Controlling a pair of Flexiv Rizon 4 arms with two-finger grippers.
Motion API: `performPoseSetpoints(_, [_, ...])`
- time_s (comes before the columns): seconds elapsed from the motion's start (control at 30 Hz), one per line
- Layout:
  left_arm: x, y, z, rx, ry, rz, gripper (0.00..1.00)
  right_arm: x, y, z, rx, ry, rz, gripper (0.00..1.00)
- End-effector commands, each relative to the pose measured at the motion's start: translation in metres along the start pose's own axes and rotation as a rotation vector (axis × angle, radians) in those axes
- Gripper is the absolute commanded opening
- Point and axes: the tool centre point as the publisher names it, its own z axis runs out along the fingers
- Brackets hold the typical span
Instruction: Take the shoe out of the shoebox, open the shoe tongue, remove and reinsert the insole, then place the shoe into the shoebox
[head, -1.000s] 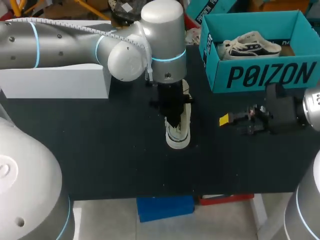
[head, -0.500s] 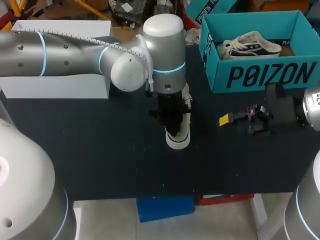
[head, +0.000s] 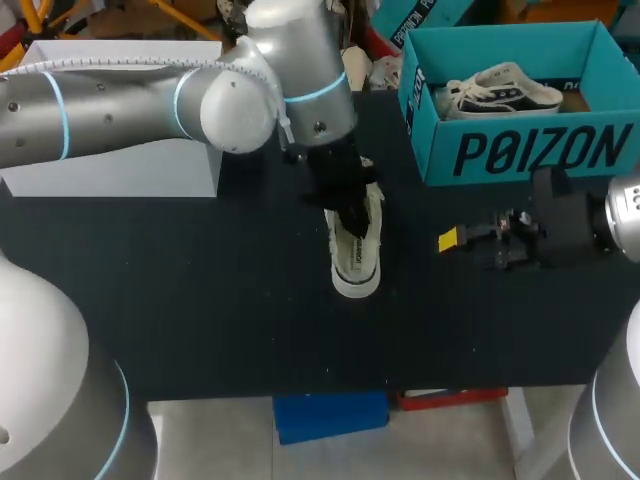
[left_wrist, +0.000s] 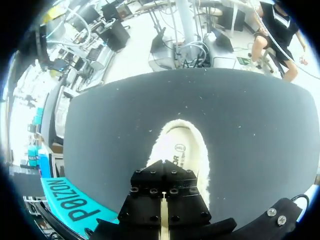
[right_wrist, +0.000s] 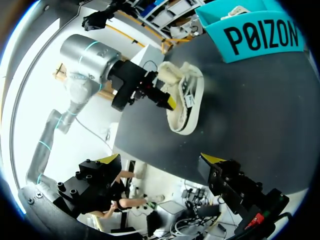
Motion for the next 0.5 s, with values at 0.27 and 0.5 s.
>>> performPoseSetpoints(0.27, [-0.009, 0.046, -0.113, -0.137, -0.476, -0.213, 0.00, 0.000, 0.001, 0.000, 0.002, -0.001, 0.001, 1.00])
performPoseSetpoints(0.5, [-0.007, 0.092, -0.126, -0.282, -0.504, -0.334, 0.00, 0.000, 0.001, 0.000, 0.002, -0.001, 0.001, 1.00])
